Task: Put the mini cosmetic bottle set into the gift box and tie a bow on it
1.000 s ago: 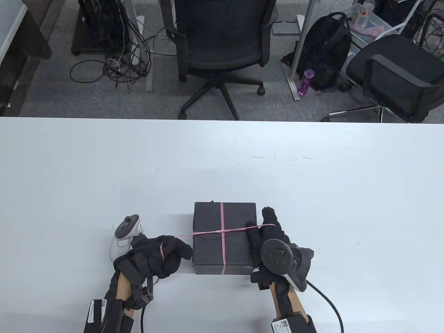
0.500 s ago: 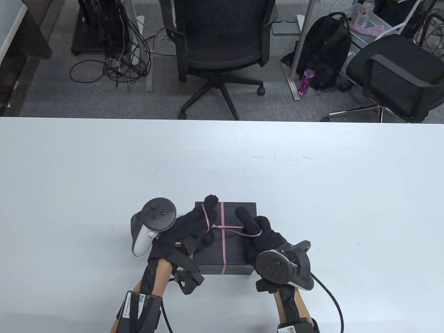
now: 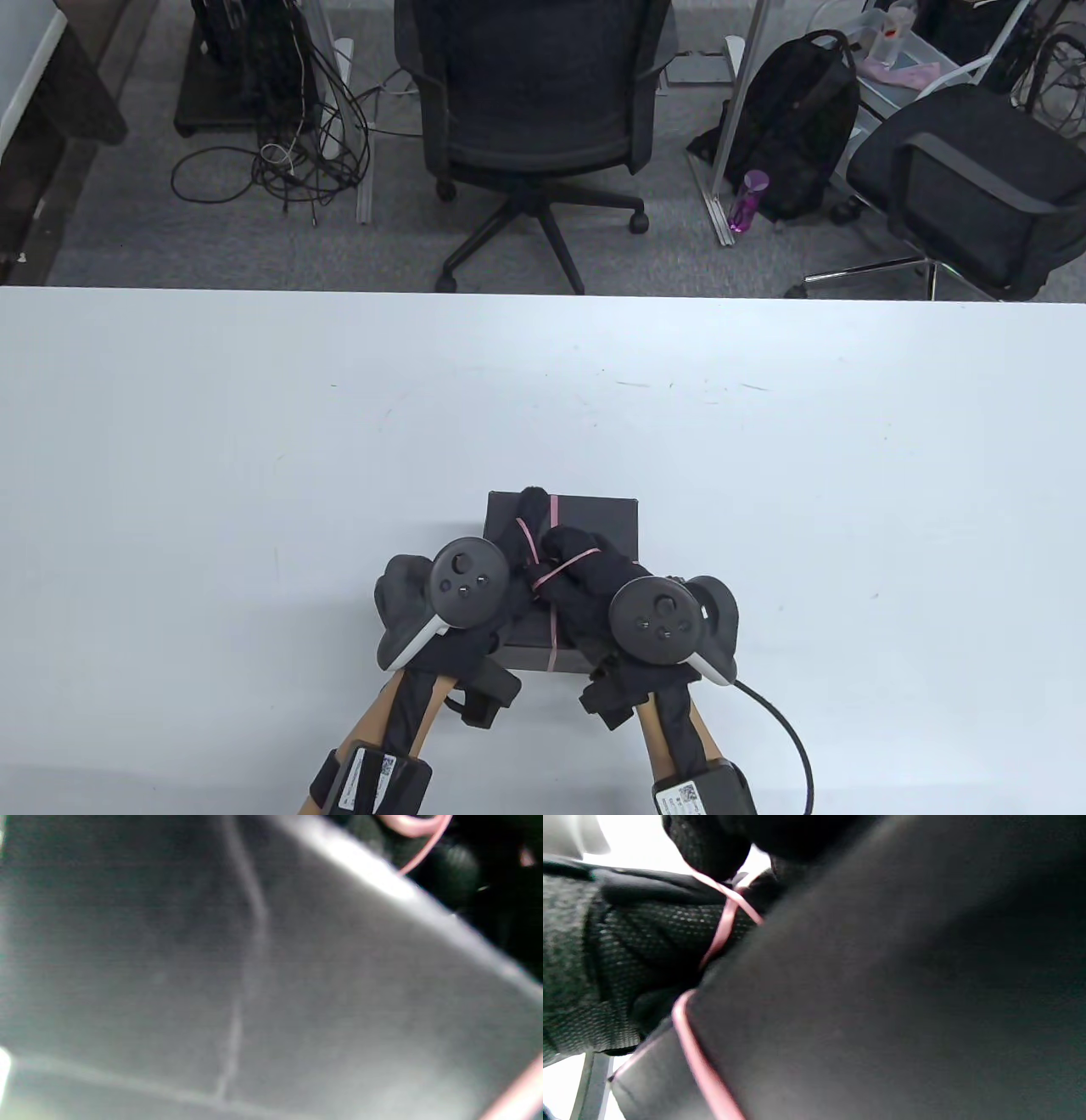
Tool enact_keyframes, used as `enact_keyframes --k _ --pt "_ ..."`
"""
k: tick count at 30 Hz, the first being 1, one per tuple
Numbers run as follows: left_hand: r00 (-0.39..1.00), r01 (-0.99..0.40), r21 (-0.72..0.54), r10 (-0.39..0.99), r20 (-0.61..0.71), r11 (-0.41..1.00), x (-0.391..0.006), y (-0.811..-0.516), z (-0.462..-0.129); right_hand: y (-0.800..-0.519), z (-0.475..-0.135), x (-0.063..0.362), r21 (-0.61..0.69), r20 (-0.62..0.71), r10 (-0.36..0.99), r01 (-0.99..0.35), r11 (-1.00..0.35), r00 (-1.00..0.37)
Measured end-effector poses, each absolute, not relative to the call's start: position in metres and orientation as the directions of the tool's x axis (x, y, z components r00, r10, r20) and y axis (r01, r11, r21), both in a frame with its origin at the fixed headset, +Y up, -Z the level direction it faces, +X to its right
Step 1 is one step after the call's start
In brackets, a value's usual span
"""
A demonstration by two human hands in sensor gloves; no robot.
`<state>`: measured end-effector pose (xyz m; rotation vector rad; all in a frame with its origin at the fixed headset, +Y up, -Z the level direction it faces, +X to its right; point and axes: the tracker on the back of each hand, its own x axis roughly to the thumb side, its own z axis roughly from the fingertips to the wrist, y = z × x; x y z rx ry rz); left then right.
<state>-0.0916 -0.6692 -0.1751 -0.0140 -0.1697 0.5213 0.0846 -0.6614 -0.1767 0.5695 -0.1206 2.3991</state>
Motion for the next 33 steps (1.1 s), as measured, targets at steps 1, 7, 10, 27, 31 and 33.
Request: enact_keyframes --k 1,7,10,27,31,33 --pt "0.857 -0.486 -0.047 0.487 0.169 0.873 -0.091 -0.67 -0.174 -0.662 -0.177 0.085 0.063 0.424 0.589 -0.627 -0.776 -0.688" --pt "0.916 -0.344 0.07 0.318 0.243 0.936 -0.079 -0.669 -0.162 -0.662 -0.178 0.083 -0.057 0.401 0.49 -0.555 -0.83 -0.774" --pt "0.915 -0.347 0.111 0.31 0.257 0.931 -0.08 -0.672 -0.159 -0.663 -0.181 0.086 -0.024 0.382 0.528 -0.579 -0.815 -0.758" --pt "0.681 -0.534 0.125 0.338 0.649 0.836 -0.097 -0.677 -0.162 -0.67 -0.203 0.088 0.299 0.43 0.619 -0.544 -0.784 -0.657" --pt "0.703 -0.47 0.118 0.29 0.65 0.875 -0.097 -0.672 -0.164 -0.67 -0.203 0.087 0.285 0.431 0.6 -0.529 -0.799 -0.674" --pt "0.762 -0.389 0.201 0.191 0.619 0.899 -0.096 -0.67 -0.161 -0.67 -0.203 0.086 0.283 0.43 0.594 -0.523 -0.804 -0.68"
